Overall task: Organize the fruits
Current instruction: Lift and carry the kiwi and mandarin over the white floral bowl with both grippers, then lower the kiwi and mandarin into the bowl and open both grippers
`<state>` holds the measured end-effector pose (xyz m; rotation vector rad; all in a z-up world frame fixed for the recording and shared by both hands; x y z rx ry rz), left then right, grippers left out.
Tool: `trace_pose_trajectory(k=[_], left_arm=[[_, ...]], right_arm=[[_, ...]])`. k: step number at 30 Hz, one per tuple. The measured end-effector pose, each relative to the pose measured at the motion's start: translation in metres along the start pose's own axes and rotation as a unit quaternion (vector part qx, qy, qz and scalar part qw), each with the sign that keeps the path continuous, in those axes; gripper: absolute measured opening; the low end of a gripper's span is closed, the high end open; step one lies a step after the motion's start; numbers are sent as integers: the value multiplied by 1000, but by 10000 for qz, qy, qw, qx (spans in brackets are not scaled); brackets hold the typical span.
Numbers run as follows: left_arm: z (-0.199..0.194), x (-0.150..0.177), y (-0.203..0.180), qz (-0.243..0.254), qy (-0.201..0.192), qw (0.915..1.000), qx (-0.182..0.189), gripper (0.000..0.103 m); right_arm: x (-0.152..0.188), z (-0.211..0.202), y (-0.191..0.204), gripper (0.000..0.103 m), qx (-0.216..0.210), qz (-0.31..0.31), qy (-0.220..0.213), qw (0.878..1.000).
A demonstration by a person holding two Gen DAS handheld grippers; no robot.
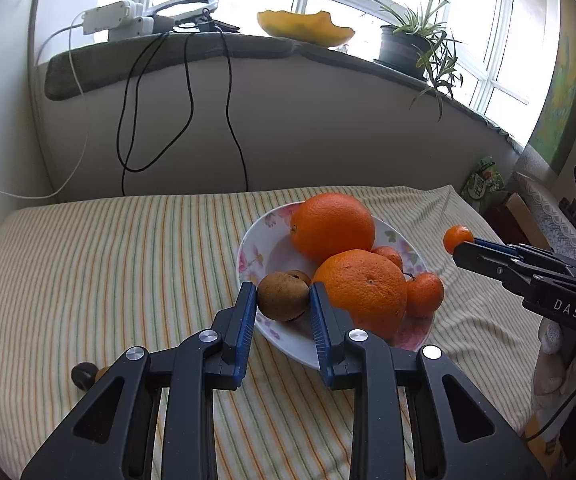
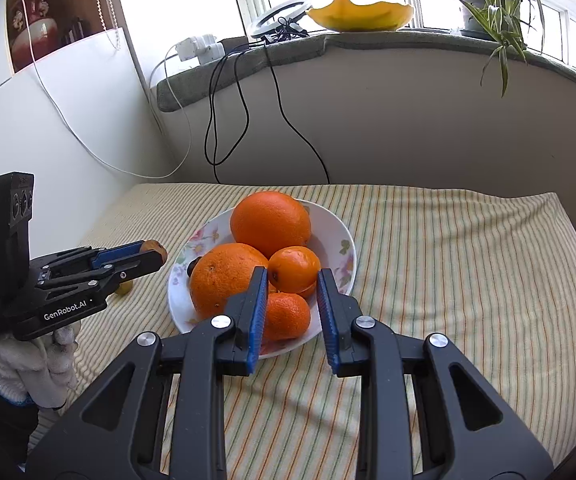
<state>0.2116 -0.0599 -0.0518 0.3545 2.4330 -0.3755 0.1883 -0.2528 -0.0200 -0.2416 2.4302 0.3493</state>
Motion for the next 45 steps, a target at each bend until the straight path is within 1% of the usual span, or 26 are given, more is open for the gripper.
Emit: trace_pose_trajectory(k=[12,21,30,37,38,41,43,45], left_arm=[[19,-20,0,64,6,10000,21,26],[27,-25,2,34,16,10000,42,26],[29,-26,0,31,24,9999,96,26],[26,-26,-1,45,3,9999,106,26],[26,-26,-2,53,-1,9999,104,26],[26,-27,-3,58,6,9999,99,26],[26,-27,-3,61,8,9999,98,27],[25,-27,-3,56,-11,9999,105,34]], right_arm=[[-18,27,-11,26,18,-30,129,9999],[-31,50,-17,26,-15,1,254,9997],[-34,63,-16,26,-77,-13,384,9992],[-32,63,-18,27,-155,68,391,9991],[-32,62,-19,29,-142,68,382,9991],[-32,59,-19,44,-127,66,319,9994],[-32,57,-18,44,-123,46,305,9994],[-32,55,-18,45,-104,29,289,9995]])
Point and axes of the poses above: each gripper's, at about its wrist camera, not at the fingertips, and z roughly the way its jaws point, y to its left, x to its underside, the point moved 4 cm from there along z, roughly the way its jaws point, and after that the axes turned 8 degrees about y, right-handed, at the moved point
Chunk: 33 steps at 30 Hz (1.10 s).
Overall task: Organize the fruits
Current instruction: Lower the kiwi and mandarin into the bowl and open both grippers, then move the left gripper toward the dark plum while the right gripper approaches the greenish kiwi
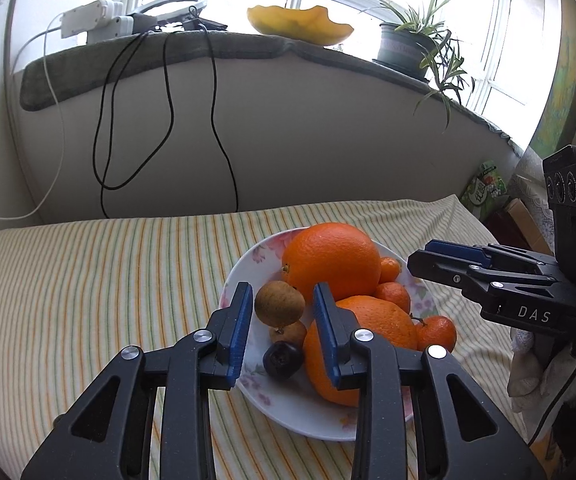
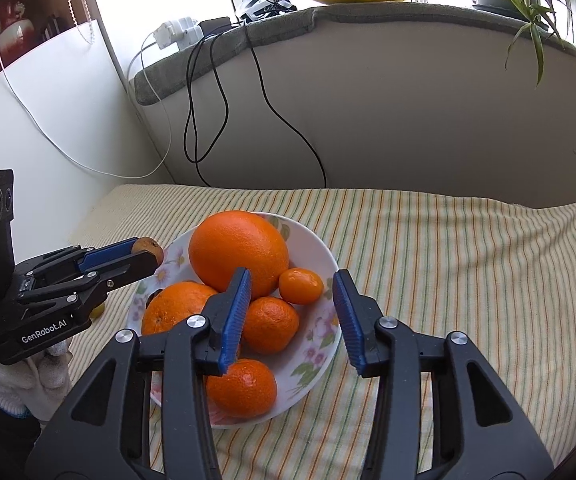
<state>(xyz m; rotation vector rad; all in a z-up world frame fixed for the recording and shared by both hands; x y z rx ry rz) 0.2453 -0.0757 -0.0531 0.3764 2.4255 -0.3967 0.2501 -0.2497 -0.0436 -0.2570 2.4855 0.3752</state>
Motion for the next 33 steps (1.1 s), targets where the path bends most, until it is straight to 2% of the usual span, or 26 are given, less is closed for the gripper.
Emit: trace_pose_trajectory(k=[4,6,9,12,16,18,22,24,29,33], left_arm=[[-2,-1,-2,31,-23,10000,-8,36],[-4,-1,-2,29,-43,10000,-15,43],[-6,-1,-1,16,-62,10000,-17,43],[-9,0,-2,5,-75,10000,-31,47],[-12,1,-3,14,-89,9999,-47,47],[-15,2,-3,27,-93,9999,-51,51],[-20,5,-4,41,-115,9999,-79,53],[-24,6,-4,46,-138,9998,-102,59],[-34,9,-5,72,-192,9996,-191,67],[-42,12,-4,85,-229,9994,-233,67]], right_arm=[[0,-4,0,51,-3,19,-55,10000],[0,-6,0,54,-7,33,-76,10000],[1,-9,0,56,0,46,-107,9999],[2,-14,1,68,36,55,-166,9998],[3,-19,3,75,68,54,-216,9997],[4,-22,5,80,90,43,-241,9997],[6,-28,9,82,108,33,-273,9996],[8,-32,11,82,116,24,-282,9995],[11,-39,16,88,130,12,-341,9993],[13,-44,21,88,110,6,-375,9992]])
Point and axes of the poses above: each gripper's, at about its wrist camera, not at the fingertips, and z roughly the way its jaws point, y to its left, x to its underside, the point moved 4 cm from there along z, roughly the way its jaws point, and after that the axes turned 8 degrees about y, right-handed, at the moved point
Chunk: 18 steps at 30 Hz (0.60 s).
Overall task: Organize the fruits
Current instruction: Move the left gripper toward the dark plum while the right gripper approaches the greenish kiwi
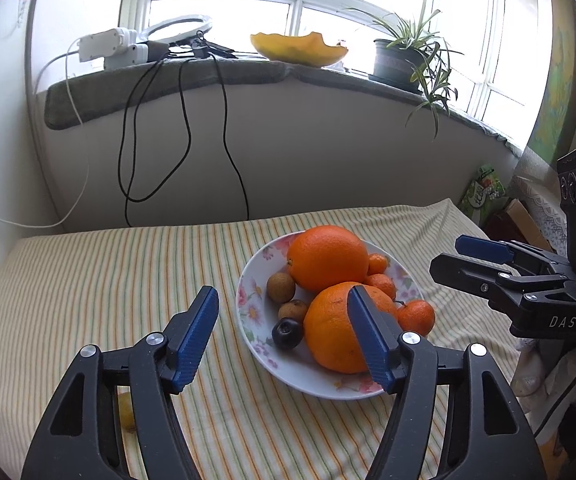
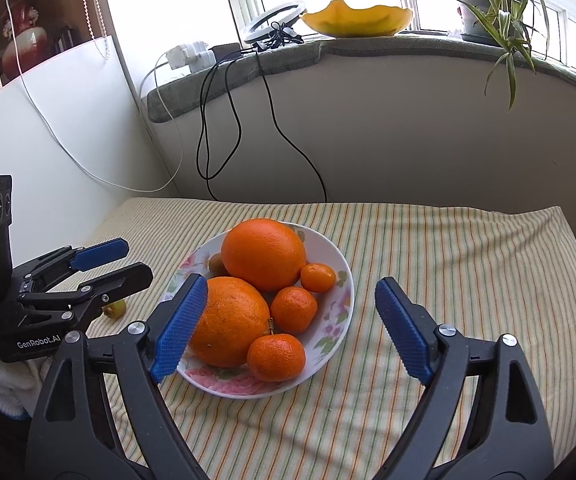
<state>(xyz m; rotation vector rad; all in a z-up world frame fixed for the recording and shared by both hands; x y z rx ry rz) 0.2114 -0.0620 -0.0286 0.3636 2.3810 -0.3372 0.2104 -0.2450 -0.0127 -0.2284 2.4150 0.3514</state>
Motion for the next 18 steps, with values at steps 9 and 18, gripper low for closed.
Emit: trace_pose_trajectory(k=[9,18], left_arm=[[-19,6,12,-107,-101,9999,-55,67],[-39,16,26,-206,-203,9995,-147,67]], right_arm=[[1,-12,20,89,-63,-118,-61,9999],[3,-19,49,89,-197,-315,-94,9993]])
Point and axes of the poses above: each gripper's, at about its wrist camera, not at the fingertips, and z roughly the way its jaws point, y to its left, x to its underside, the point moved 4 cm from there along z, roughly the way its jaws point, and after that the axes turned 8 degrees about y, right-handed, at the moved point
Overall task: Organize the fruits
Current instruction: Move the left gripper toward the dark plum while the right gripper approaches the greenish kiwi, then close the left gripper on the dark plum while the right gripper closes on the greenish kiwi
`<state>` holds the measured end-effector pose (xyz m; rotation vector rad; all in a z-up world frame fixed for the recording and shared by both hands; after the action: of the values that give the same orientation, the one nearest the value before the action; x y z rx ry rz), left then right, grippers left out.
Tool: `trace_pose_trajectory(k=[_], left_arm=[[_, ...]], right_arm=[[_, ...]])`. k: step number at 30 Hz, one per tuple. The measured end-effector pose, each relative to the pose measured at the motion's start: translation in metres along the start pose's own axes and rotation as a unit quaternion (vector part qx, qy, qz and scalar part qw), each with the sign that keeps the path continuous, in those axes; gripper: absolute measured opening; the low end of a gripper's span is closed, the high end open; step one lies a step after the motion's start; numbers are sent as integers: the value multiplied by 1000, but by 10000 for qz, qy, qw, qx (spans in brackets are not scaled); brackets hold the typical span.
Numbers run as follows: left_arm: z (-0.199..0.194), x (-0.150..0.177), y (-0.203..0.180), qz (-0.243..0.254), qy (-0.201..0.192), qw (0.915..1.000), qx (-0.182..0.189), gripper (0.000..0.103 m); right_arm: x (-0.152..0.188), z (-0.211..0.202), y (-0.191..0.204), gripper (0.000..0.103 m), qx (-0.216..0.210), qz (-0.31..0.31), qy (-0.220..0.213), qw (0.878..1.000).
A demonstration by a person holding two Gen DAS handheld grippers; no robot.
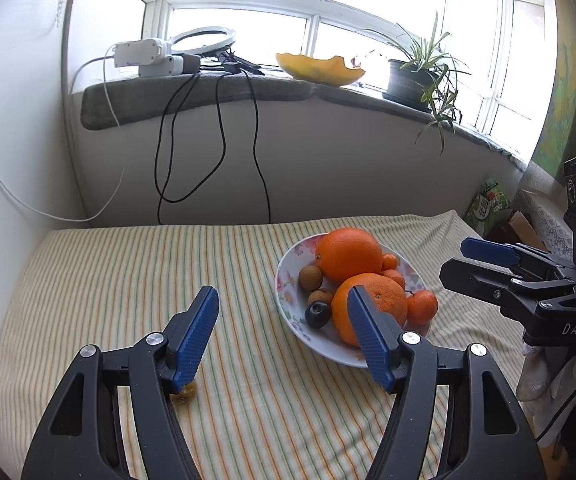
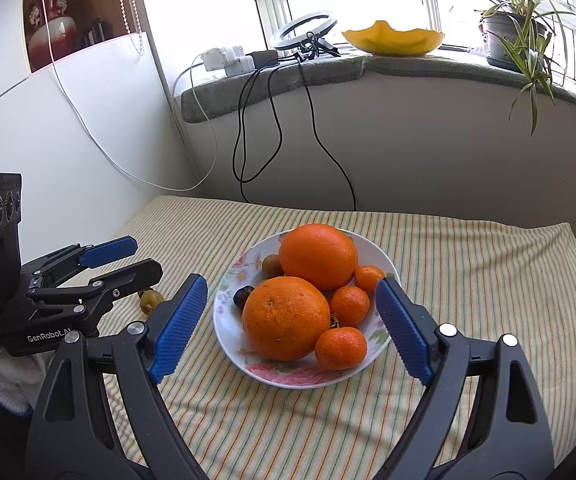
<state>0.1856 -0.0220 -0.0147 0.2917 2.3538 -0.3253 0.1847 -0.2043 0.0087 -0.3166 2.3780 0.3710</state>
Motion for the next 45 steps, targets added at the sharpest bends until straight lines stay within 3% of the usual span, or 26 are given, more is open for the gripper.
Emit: trace_pose_trajectory(k=[30,38,41,45], left_arm=[[-33,56,104,-819,86,9955,-474,66],[-26,69,120,-936,283,9945,-363,49],[-21,72,118,-872,359,9951,-302,40],[-13,75,117,-846,488,9950,-201,37]], right_arm=[[11,35,101,89,-582,-798,301,9947],[18,51,128,88,-729,-1183,457,9892],[25,61,138,79,-766,-1357,614,9859],[33,76,149,70,-813,-1522,815,9816]])
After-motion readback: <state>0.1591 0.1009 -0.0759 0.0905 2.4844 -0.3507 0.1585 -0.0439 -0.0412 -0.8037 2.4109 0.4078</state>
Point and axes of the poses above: each gripper's, at about its wrist camera, not at the fingertips, and z roughly the way its jaws point, y to its left, x to its underside, the point moved 4 cm from there along z, roughly the way its jaws point, and after that the axes turned 8 degrees about y, right-handed, at the moved point
